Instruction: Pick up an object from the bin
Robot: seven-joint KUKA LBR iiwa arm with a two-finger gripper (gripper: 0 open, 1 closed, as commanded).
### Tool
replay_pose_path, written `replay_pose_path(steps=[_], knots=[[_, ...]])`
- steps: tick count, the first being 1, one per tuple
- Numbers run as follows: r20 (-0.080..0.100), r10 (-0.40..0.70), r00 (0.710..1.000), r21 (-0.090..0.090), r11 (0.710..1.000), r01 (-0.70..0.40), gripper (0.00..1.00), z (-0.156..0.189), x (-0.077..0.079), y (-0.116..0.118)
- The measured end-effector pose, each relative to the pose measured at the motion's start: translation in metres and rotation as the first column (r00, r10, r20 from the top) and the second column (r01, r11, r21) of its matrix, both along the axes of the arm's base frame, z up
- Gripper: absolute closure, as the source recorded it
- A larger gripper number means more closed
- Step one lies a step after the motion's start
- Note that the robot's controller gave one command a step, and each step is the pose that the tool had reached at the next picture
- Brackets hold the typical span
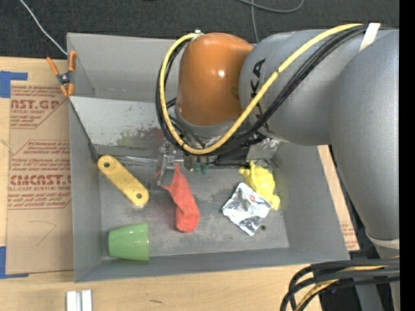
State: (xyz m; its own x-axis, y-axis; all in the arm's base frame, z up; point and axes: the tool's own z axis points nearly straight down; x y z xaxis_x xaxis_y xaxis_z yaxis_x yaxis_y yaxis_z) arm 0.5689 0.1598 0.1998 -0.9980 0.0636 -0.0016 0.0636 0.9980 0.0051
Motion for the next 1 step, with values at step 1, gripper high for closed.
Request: replay_pose_path(steps=[1], knots=[[0.006, 0.013, 1.0, 0.0, 1.0, -0.013, 1.0, 0.0305, 0.0065, -0.0154]])
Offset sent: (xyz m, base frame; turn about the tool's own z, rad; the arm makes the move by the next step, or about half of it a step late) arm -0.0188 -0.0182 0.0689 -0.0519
